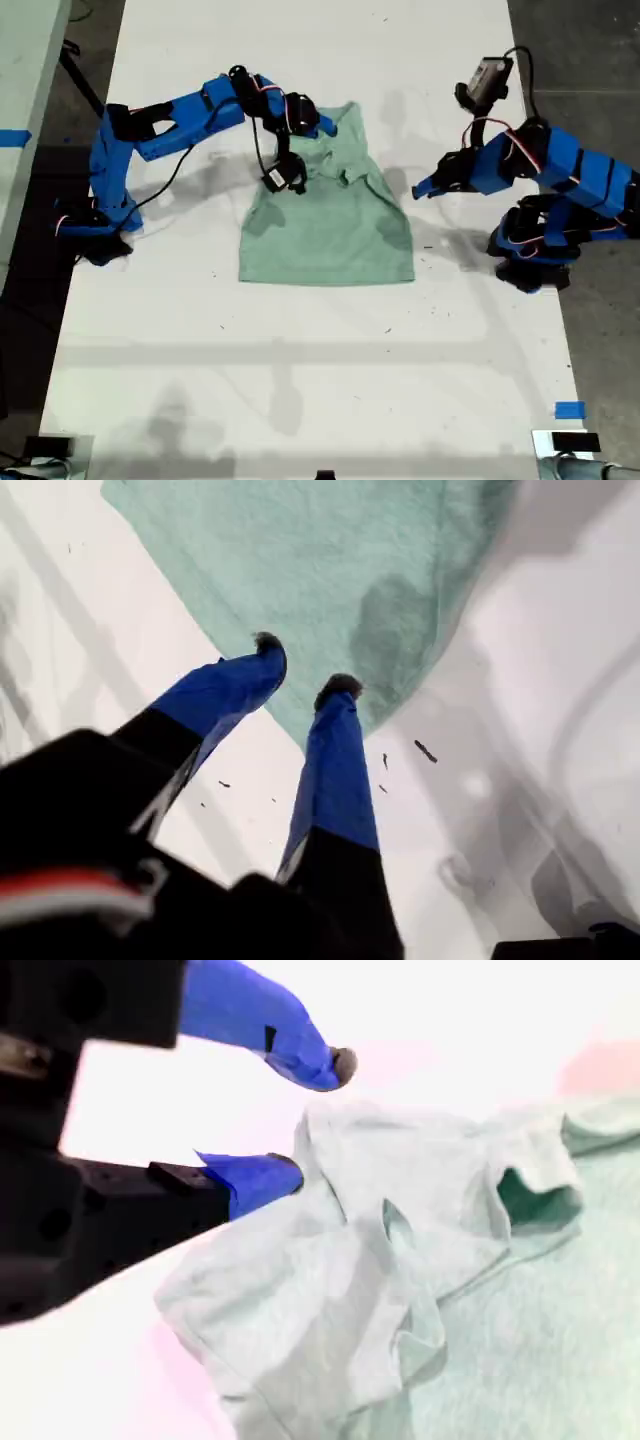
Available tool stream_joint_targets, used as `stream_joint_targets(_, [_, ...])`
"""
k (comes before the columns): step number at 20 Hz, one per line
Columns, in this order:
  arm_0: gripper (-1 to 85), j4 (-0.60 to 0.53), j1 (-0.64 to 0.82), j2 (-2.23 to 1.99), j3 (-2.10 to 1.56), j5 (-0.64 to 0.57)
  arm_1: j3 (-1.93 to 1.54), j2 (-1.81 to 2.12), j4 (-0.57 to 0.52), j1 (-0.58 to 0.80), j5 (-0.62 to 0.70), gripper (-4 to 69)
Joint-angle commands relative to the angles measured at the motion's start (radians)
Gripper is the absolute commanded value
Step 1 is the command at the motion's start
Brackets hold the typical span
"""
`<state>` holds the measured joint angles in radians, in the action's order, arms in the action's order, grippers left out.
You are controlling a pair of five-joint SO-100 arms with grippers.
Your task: Fold t-shirt
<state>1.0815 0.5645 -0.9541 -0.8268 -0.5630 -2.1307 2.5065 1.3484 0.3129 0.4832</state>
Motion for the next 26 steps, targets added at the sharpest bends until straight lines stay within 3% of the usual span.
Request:
stream_joint_targets(1, [17.0,0.126,-0.051,-0.262,0.025,-0.044,0.0,0.025,-0.031,-0.014,0.002,11.7])
stream_joint_targets(6, [16.8,0.414,-0.166,-0.578,-0.123,-0.066,-0.054,0.011,-0.049,-0.087,0.051,13.7])
stream_joint_targets(9, [17.6,0.499,-0.282,-0.643,-0.259,-0.032,-0.167,0.008,-0.101,-0.172,0.049,25.5])
stream_joint_targets(16, [18.0,0.485,-0.448,-0.638,-0.414,0.064,-0.365,0.005,-0.227,-0.261,0.031,28.2])
stream_joint_targets(21, [18.0,0.364,-0.517,-0.678,-0.571,0.117,-0.417,-0.026,-0.267,-0.265,0.028,28.2])
stream_joint_targets(26, [17.9,0.311,-0.522,-0.716,-0.66,0.15,-0.422,-0.201,-0.388,-0.242,0.029,28.5])
